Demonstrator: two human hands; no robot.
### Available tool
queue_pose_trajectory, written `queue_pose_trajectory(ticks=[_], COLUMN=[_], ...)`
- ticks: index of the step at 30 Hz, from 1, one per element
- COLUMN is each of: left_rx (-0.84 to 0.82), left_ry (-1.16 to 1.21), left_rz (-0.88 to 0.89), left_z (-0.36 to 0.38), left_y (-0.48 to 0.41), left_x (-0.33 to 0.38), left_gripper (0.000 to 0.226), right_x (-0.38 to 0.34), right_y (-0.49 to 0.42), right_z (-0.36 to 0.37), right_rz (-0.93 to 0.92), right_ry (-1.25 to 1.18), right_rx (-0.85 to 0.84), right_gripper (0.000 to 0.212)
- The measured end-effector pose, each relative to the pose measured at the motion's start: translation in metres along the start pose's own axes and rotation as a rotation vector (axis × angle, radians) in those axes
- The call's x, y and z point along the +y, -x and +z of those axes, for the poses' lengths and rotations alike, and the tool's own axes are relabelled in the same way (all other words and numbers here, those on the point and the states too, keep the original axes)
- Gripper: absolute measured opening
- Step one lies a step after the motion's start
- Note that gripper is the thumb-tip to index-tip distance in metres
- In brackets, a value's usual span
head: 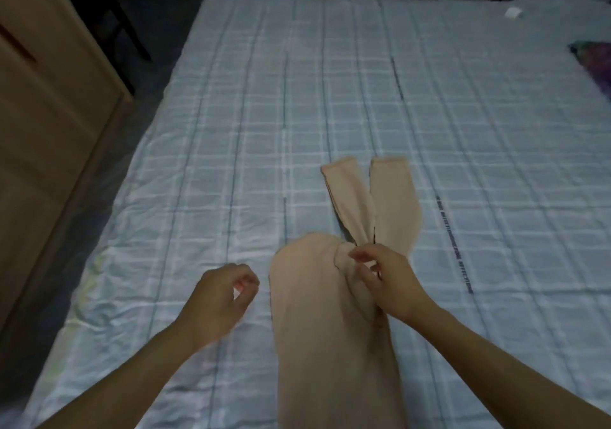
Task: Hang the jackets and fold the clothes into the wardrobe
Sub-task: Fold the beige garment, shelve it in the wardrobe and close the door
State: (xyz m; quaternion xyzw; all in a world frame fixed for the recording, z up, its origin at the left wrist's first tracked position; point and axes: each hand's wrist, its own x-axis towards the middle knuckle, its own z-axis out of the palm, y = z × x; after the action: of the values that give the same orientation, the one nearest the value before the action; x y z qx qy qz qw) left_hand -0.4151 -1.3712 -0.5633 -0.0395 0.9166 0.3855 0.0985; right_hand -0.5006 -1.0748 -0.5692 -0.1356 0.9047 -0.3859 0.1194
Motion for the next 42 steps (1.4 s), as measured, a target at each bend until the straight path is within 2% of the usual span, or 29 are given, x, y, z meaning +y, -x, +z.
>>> queue_pose_trajectory(ticks=[3, 6, 8, 11, 12, 14, 16, 18, 21, 23, 26, 29, 31, 33, 37, 40, 42], left_rx=[0.001, -0.051, -0.106, -0.191, -0.202, -0.240, -0.281, -0.238, -0.036, 0.018, -0.078, -0.208, -0.285, -0.317, -0.255, -0.175, -0.146], left_ry=[0.031, 0.032, 0.115, 0.178, 0.137, 0.046, 0.057, 0.130, 0.134, 0.168, 0.261, 0.320, 0.210, 0.080, 0.183, 0.160, 0.153], left_rz=[-0.046, -0.086, -0.146, -0.183, -0.175, -0.150, -0.096, 0.003, 0.233, 0.257, 0.192, 0.190, 0.231, 0.250, 0.191, 0.140, 0.085], left_z=[0.018, 0.036, 0.045, 0.060, 0.064, 0.070, 0.076, 0.081, 0.084, 0.084, 0.080, 0.076, 0.074, 0.076, 0.076, 0.075, 0.077], left_y=[-0.040, -0.080, -0.102, -0.123, -0.127, -0.132, -0.131, -0.124, -0.113, -0.109, -0.108, -0.106, -0.101, -0.097, -0.097, -0.105, -0.109], left_x=[-0.021, -0.037, -0.038, -0.035, -0.035, -0.033, -0.031, -0.030, -0.034, -0.036, -0.037, -0.037, -0.040, -0.043, -0.040, -0.033, -0.029], left_gripper=[0.008, 0.024, 0.037, 0.049, 0.048, 0.036, 0.021, 0.015, 0.020, 0.030, 0.026, 0.025, 0.026, 0.026, 0.038, 0.031, 0.035], right_x=[0.014, 0.027, 0.032, 0.035, 0.036, 0.039, 0.040, 0.044, 0.048, 0.050, 0.054, 0.063, 0.065, 0.065, 0.065, 0.069, 0.074], right_y=[-0.030, -0.062, -0.082, -0.102, -0.106, -0.107, -0.102, -0.093, -0.078, -0.072, -0.069, -0.068, -0.066, -0.063, -0.064, -0.069, -0.076], right_z=[0.020, 0.037, 0.045, 0.054, 0.057, 0.063, 0.066, 0.067, 0.064, 0.063, 0.061, 0.059, 0.056, 0.052, 0.045, 0.040, 0.032], right_rz=[-0.018, -0.037, -0.057, -0.034, -0.031, -0.056, -0.093, -0.163, -0.301, -0.373, -0.432, -0.486, -0.494, -0.458, -0.366, -0.264, -0.208], right_ry=[-0.032, -0.011, 0.039, 0.158, 0.224, 0.350, 0.391, 0.335, 0.239, 0.227, 0.286, 0.295, 0.296, 0.274, 0.187, 0.295, 0.411], right_rx=[0.031, 0.018, -0.097, -0.354, -0.417, -0.478, -0.468, -0.409, -0.242, -0.137, -0.089, -0.217, -0.311, -0.334, -0.328, -0.364, -0.391], right_gripper=[0.035, 0.033, 0.047, 0.072, 0.073, 0.056, 0.035, 0.029, 0.022, 0.024, 0.019, 0.015, 0.024, 0.036, 0.036, 0.058, 0.071])
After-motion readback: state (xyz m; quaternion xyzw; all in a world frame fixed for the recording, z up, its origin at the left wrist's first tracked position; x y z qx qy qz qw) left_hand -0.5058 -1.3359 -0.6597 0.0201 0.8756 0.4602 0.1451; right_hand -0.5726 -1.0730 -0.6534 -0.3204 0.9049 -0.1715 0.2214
